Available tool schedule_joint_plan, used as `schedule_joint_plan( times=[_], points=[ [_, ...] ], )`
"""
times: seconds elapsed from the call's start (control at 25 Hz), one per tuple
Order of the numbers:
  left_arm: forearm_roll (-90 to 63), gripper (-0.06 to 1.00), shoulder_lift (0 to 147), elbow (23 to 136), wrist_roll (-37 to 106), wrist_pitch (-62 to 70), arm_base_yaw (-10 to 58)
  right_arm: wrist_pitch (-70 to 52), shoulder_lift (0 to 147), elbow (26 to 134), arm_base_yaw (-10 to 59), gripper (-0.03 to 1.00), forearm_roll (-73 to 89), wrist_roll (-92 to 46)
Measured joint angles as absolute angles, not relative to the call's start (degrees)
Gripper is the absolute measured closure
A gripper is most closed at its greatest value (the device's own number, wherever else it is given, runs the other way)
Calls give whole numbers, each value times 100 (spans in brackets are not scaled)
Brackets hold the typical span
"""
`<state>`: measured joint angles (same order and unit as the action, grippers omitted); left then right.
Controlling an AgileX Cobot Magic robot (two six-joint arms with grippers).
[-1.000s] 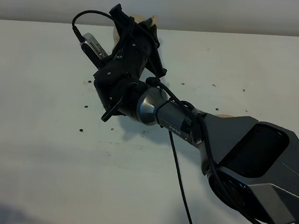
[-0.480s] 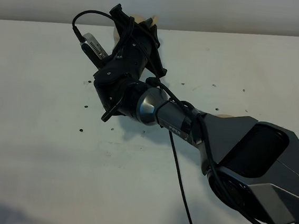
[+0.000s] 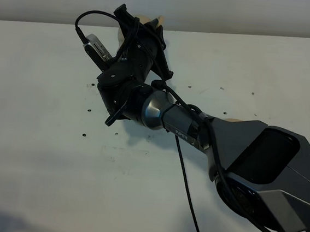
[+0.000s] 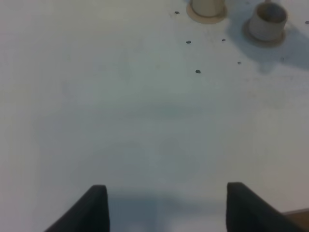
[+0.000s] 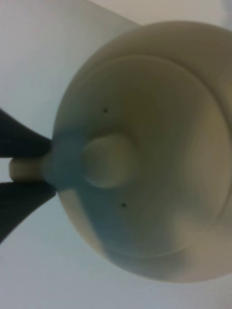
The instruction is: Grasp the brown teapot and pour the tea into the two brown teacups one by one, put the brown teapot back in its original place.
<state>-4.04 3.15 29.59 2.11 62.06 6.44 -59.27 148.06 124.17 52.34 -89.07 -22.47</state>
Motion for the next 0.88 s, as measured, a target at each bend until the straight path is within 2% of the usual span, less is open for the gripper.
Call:
schedule_joint_plan(
  times=[0.88],
  points=[
    [-404, 45, 315, 2959, 211, 6206, 644, -5952, 14697, 12417, 5228, 87, -8275, -2165]
  ],
)
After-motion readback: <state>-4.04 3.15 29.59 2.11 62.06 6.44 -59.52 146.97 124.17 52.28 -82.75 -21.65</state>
